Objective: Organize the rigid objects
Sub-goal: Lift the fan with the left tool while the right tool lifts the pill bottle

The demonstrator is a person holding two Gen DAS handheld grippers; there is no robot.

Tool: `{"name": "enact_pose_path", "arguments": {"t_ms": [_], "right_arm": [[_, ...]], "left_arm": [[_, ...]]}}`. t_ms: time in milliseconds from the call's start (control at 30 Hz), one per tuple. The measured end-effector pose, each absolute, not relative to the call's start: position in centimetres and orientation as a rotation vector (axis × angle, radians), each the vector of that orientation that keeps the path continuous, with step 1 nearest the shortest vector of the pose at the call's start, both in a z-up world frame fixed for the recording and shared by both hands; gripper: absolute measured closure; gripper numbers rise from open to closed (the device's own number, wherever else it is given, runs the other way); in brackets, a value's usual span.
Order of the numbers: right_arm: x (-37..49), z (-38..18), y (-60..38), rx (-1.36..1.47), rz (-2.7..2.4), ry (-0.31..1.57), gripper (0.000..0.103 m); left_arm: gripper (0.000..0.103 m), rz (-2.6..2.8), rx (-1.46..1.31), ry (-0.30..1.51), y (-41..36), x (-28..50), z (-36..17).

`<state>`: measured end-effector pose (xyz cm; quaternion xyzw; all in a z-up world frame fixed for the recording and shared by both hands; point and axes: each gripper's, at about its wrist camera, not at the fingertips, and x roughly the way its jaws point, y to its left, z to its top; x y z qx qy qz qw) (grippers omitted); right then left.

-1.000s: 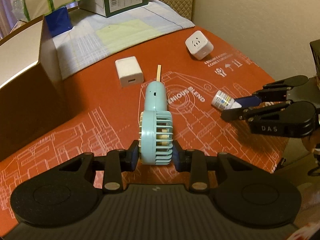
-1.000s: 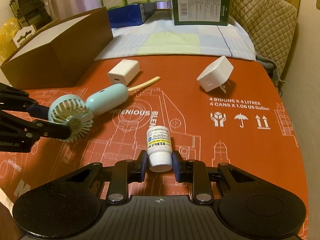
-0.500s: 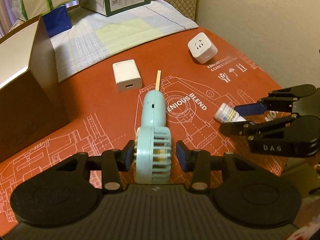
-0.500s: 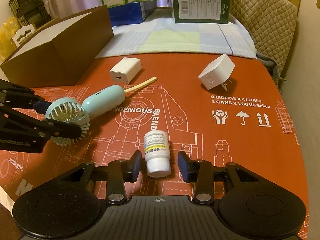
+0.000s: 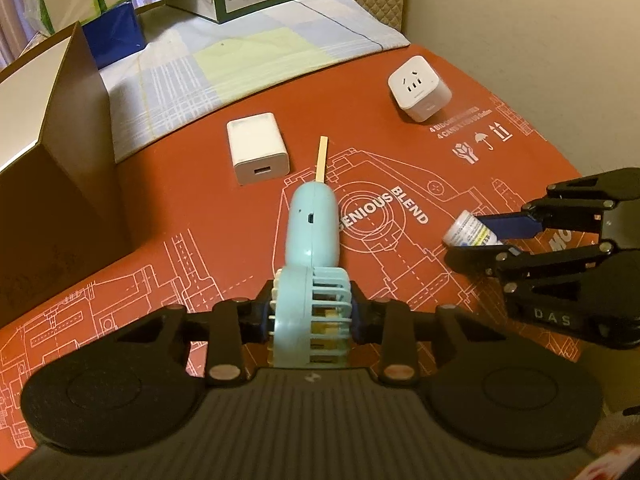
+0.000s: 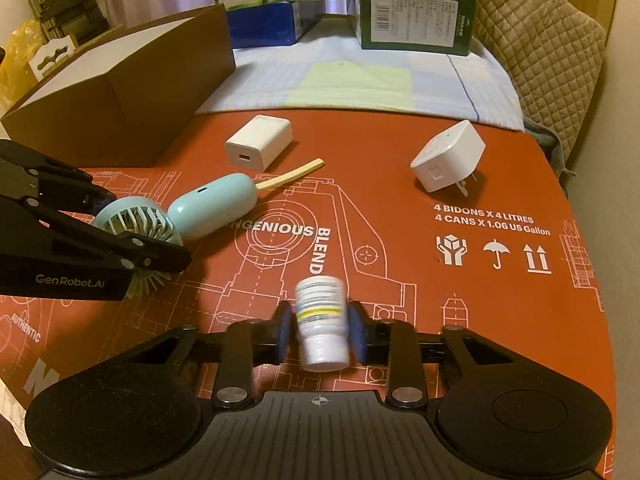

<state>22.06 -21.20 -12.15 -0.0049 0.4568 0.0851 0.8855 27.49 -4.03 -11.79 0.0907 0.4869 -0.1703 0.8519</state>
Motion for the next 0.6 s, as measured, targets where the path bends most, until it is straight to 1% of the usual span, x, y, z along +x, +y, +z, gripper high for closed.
{"name": "enact_pose_path", "arguments": {"t_ms": [600], "right_arm": [[21.92,-12.18,-21.05,-0.020,0.175,0.951,0.079]], "left_arm": [[0.073,-0.345,0.183,1.030,-4.07,27.02,-11.74]]}}
